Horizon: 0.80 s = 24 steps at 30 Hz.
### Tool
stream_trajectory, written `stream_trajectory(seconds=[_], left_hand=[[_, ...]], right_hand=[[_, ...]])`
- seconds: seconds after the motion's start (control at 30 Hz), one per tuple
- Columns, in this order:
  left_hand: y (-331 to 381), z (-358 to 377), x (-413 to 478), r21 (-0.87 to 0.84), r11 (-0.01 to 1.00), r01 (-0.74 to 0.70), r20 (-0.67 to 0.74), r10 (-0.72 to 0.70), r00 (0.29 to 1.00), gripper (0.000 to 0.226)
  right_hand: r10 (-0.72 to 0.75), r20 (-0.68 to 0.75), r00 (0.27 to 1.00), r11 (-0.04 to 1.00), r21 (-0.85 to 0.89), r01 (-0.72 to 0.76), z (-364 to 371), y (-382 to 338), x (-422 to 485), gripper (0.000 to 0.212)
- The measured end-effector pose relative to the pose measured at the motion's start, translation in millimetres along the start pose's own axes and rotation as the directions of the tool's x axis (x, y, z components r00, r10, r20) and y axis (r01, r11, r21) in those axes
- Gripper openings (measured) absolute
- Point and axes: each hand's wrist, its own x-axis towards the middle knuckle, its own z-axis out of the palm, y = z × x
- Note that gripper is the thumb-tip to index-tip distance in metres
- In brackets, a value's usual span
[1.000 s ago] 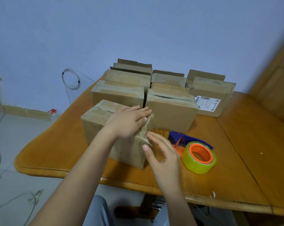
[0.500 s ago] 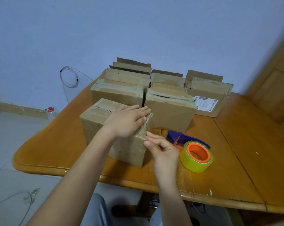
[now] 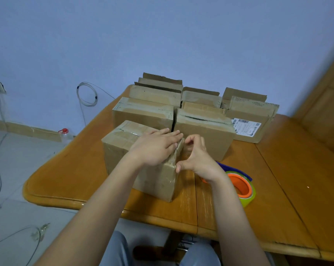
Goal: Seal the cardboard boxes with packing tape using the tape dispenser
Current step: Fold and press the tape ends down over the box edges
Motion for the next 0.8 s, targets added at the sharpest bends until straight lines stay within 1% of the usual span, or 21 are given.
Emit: stream_trajectory(seconds=[0.03,0.07,0.13,0.17,0.27,0.33,0.43,0.5,0.57,0.6,0.63,0.67,0.7,0.73,0.77,0.8], left_hand=[[0.0,0.0,-0.1,-0.003,1.000,-0.001,0.003,0.001,1.000,0.046],[-0.3,0.2,-0.2,-0.005,1.000,-0.002,0.004,0.002,1.000,0.046],[-0.9,0.8,0.1,-0.002,1.000,-0.002,0.013,0.002,1.000,0.047],[-1.1,0.7,0.4,-0.003,1.000,-0.001,0.020,0.001,1.000,0.047],[-0.8,-0.5,1.2,-0.013,1.000,0.000,0.033,0.000,0.999,0.047],[-0.3,-1.5,1.4,-0.016,1.000,0.000,0.036,0.001,0.999,0.047],[0.0,-2.1,1.0,-0.020,1.000,0.002,0.043,-0.001,0.999,0.048],[0.1,-2.8,0.2,-0.028,1.000,0.002,0.025,-0.001,1.000,0.047],[0.1,-1.5,-0.5,-0.046,0.999,0.000,0.000,0.000,1.000,0.046],[0.0,-1.0,-0.7,-0.061,0.998,0.002,-0.014,-0.003,1.000,0.046],[-0.8,-0.7,-0.9,-0.095,0.995,0.010,-0.030,-0.013,0.999,0.045],[-1.5,-1.2,-1.4,-0.181,0.983,0.028,-0.057,-0.039,0.998,0.044],[-1.7,-3.0,-2.3,-0.331,0.942,0.057,-0.083,-0.089,0.993,0.042],[-0.6,-6.0,-4.1,-0.509,0.857,0.077,-0.102,-0.149,0.984,0.040],[0.6,-8.4,-5.3,-0.657,0.749,0.083,-0.111,-0.205,0.972,0.038],[2.7,-11.2,-6.8,-0.744,0.663,0.081,-0.117,-0.248,0.962,0.037]], right_hand=[[-0.025,-0.006,1.000,0.996,-0.084,0.024,-1.9,-1.8,3.2,0.097],[-0.051,0.002,0.999,0.990,-0.133,0.051,-3.6,-4.4,6.1,0.105],[-0.070,0.065,0.995,0.982,-0.172,0.080,-5.4,-8.3,12.3,0.125],[-0.069,0.105,0.992,0.980,-0.180,0.087,-6.2,-10.7,15.3,0.131],[-0.073,0.185,0.980,0.987,-0.125,0.097,-5.5,-13.1,20.6,0.132],[-0.094,0.169,0.981,0.994,-0.046,0.103,-1.8,-7.8,17.9,0.128],[-0.095,0.069,0.993,0.995,0.037,0.093,4.6,3.9,8.2,0.118],[-0.119,-0.086,0.989,0.991,0.042,0.123,6.2,7.7,0.1,0.104],[-0.119,-0.267,0.956,0.988,0.061,0.141,5.3,12.4,-10.7,0.092],[-0.105,-0.322,0.941,0.984,0.103,0.146,5.2,13.3,-17.2,0.084],[-0.085,-0.344,0.935,0.974,0.169,0.151,6.9,13.9,-23.2,0.076],[-0.066,-0.332,0.941,0.959,0.241,0.152,10.7,13.7,-28.4,0.070],[-0.051,-0.297,0.953,0.943,0.300,0.144,16.3,12.6,-32.2,0.065],[-0.039,-0.258,0.965,0.934,0.334,0.127,23.6,11.5,-34.8,0.061],[-0.031,-0.227,0.973,0.933,0.343,0.110,31.1,10.3,-36.4,0.058],[-0.030,-0.208,0.978,0.940,0.326,0.098,38.5,8.4,-38.1,0.056]])
